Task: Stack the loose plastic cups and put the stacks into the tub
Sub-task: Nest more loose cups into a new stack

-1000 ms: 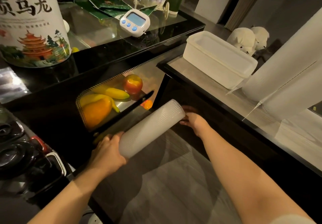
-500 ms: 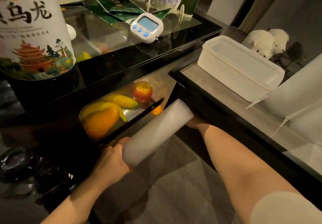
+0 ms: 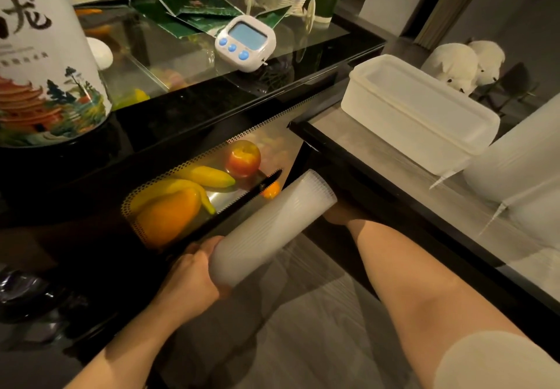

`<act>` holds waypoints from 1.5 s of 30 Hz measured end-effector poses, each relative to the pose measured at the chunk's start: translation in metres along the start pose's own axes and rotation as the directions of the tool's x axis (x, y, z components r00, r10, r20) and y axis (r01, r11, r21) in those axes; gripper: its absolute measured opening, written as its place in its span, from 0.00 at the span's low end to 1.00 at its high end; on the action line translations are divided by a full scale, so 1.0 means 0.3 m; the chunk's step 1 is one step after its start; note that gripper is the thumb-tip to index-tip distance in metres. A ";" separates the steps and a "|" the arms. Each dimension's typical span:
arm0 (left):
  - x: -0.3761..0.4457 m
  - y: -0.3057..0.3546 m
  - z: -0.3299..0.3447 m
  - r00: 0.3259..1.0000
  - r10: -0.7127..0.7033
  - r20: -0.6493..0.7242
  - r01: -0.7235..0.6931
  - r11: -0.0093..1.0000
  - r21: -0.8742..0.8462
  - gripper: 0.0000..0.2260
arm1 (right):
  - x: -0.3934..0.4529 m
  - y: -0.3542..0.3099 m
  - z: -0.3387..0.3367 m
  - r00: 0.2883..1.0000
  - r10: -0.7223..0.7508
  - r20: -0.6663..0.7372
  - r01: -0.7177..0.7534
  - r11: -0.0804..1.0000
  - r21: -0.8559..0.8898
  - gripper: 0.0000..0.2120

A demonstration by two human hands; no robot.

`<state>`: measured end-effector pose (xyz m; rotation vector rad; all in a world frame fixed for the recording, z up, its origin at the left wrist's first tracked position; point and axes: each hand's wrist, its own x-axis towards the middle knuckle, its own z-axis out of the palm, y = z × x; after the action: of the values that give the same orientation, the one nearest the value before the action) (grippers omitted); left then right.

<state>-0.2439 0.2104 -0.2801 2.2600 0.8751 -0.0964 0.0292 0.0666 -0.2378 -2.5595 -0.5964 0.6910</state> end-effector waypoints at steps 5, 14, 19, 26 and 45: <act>-0.005 -0.009 -0.003 1.000 0.015 0.016 -0.015 1.000 -0.004 0.44 | -0.046 0.049 -0.020 0.998 0.016 -0.061 -0.012 0.998 0.058 0.14; -0.047 -0.028 -0.010 0.995 0.080 0.066 -0.080 0.997 -0.011 0.45 | -0.197 0.183 -0.102 0.933 0.301 -0.198 -0.174 0.857 0.485 0.15; -0.084 -0.023 -0.010 0.990 0.108 0.085 -0.106 0.994 -0.019 0.46 | -0.284 0.233 -0.130 0.893 0.450 -0.008 -0.220 0.451 0.865 0.09; -0.136 -0.002 -0.018 0.984 0.153 0.092 -0.156 0.987 0.028 0.44 | -0.383 0.238 -0.133 0.967 0.168 0.193 -0.242 0.362 0.900 0.06; -0.164 0.016 -0.021 0.983 0.152 0.104 -0.156 0.987 0.034 0.43 | -0.449 0.148 -0.135 0.995 0.092 -0.028 -0.050 0.743 0.668 0.10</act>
<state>-0.2799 0.1842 -0.2578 2.3314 0.6483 -0.1578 -0.0413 -0.0484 -0.1783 -1.9156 -0.1683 0.6931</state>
